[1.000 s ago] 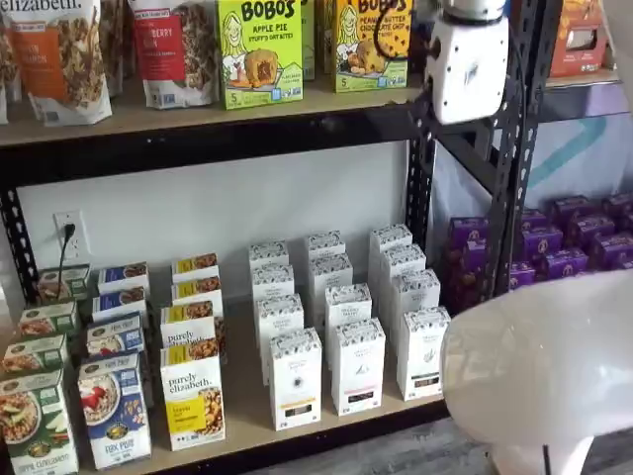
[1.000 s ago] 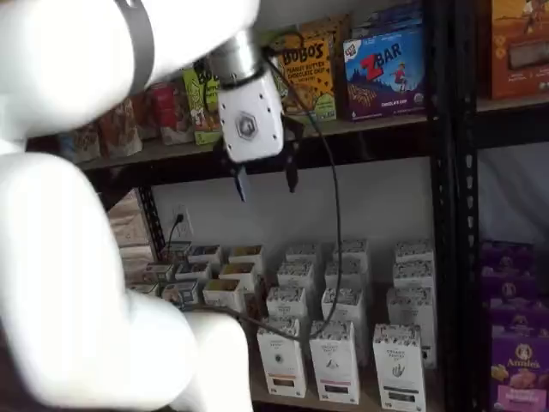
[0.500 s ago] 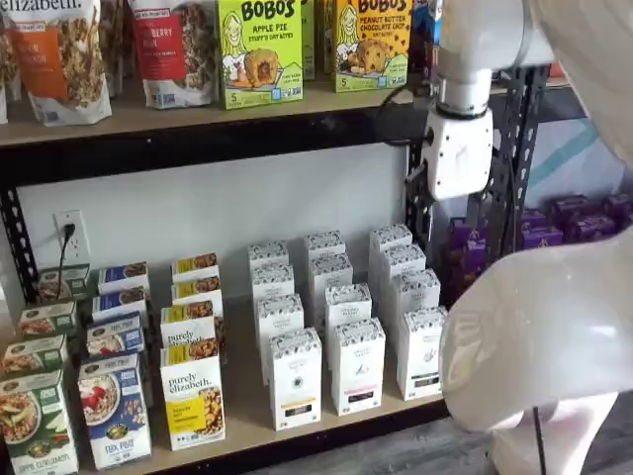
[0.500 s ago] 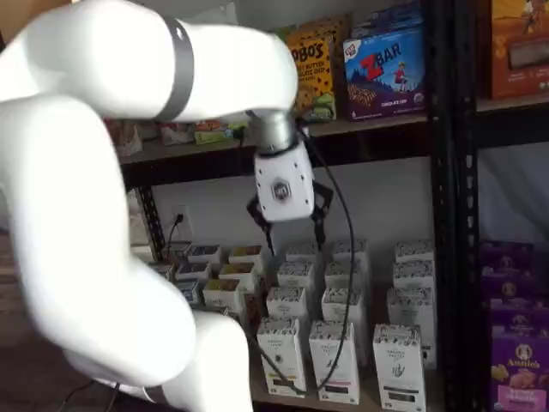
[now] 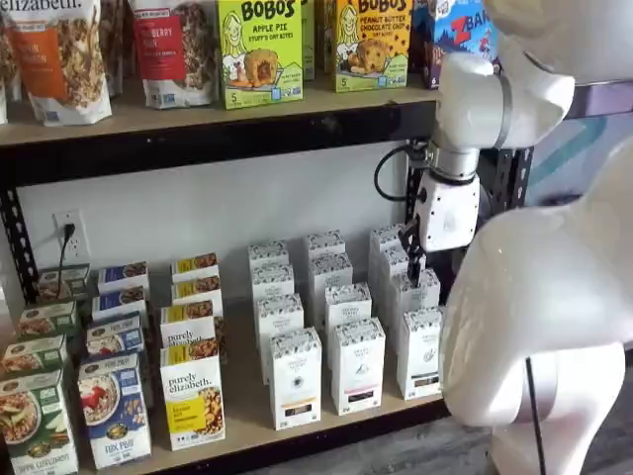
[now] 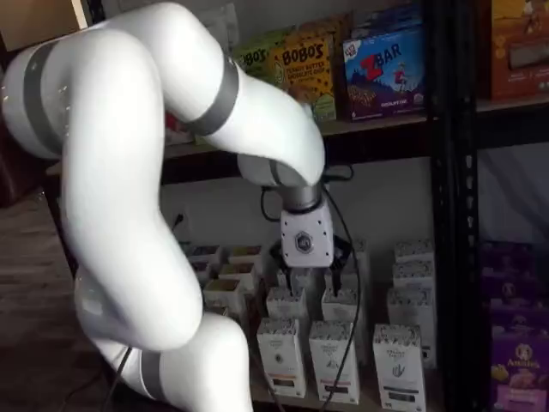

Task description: Pick up the white box with a green strip in the middle, on the bottom shelf, the sixth box from the left

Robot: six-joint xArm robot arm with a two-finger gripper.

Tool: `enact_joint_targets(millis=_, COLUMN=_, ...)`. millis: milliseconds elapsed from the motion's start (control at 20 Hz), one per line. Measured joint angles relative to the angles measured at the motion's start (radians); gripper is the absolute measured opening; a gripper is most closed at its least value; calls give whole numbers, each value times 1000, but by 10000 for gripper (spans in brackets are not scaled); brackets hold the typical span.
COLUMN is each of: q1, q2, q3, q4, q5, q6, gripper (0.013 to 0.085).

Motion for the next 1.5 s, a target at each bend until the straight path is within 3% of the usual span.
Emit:
enact_joint_targets(millis=200, q1=-5, q2=127, q3=-3, q4=11, q5=-136, q6=-19, gripper=850)
enact_joint_targets(millis=450, q1=3, q2=280, q3=-32, q4=-41, q5=-263, q6=28, gripper=850)
enact_joint_targets(millis=600, q1=10, q2=364, q3=-58, q4=-37, q5=-328, q6=30, gripper=850)
enact_joint_targets(millis=750, q1=13, q2=430, q3=-82, q4=-92, q5=-380, q6=83, gripper=850)
enact_joint_targets(millis=1000, q1=27, q2=565, q3=-121, q4=-88, q5=-539, q6=94, gripper=850)
enact_joint_targets(millis=1100, q1=32, q2=617, q3=-149, q4=-96, q5=-566, q6=107, gripper=850)
enact_joint_targets(millis=1250, q1=42, q2=697, q3=-199, q4=-71, q5=-608, q6=92, gripper=850)
enact_joint_targets(millis=1500, q1=30, q2=789, q3=-286, q4=-115, q5=-600, q6=123, gripper=850)
